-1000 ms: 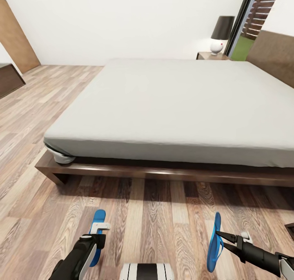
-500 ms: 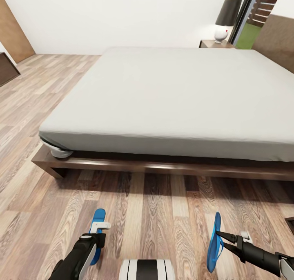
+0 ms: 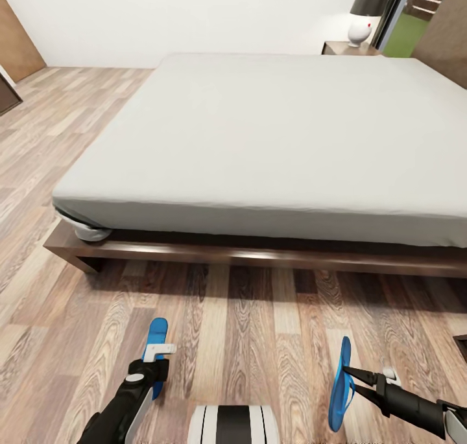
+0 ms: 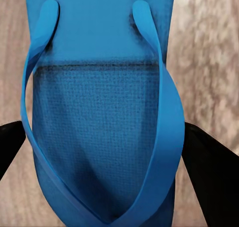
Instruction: In the bedroom, move the book from the bed onto either nightstand, and place the two sandals side by side next to the bed.
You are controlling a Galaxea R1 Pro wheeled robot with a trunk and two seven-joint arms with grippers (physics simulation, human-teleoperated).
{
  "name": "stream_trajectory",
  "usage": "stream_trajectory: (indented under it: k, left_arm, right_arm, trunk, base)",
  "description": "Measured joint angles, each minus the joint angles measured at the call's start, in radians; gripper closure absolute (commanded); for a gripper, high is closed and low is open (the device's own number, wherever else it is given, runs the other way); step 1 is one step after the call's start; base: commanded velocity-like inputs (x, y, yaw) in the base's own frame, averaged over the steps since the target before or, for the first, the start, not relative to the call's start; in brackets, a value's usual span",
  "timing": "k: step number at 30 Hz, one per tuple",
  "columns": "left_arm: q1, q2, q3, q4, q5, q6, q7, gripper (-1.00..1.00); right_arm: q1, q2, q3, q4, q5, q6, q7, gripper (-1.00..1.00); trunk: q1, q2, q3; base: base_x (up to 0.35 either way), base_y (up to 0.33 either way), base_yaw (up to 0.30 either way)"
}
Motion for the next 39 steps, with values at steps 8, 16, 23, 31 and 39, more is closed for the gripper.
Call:
stream_trajectory:
  k: [8, 16, 23, 31, 39]
  left_arm:
    - [0.0, -0.001, -0.001, 0.0, 0.0, 0.0, 0.002, 1.0]
    - [0.0, -0.001, -0.001, 0.0, 0.0, 0.001, 0.0, 1.0]
    - [0.0, 0.0, 0.0, 0.0, 0.0, 0.002, 0.0, 1.0]
    - [0.0, 0.0, 0.0, 0.0, 0.0, 0.002, 0.001, 1.0]
    - [0.0, 0.0, 0.0, 0.0, -0.001, 0.002, 0.002, 1.0]
  right_arm:
    - [0.0, 0.0, 0.0, 0.0, 0.0, 0.0, -0.001, 1.0]
    - [0.0, 0.0, 0.0, 0.0, 0.0, 0.0, 0.0, 1.0]
    - [0.0, 0.0, 0.0, 0.0, 0.0, 0.0, 0.0, 1.0]
    - [0.0, 0.0, -0.001, 0.0, -0.001, 0.0, -0.001, 1.0]
    - [0.0, 0.0, -0.001, 0.0, -0.001, 0.0, 0.0, 1.0]
  trunk:
    - [0.004, -0.002, -0.031]
    - [0.007, -0.004, -0.062]
    - [0.01, -0.005, -0.089]
    - [0.013, -0.007, -0.112]
    - [0.013, -0.007, -0.112]
  base:
    - [0.0, 0.0, 0.0]
    - [0.0, 0.0, 0.0]
    - [0.0, 0.0, 0.0]
    - [0.0, 0.0, 0.0]
    - [0.001, 0.0, 0.0]
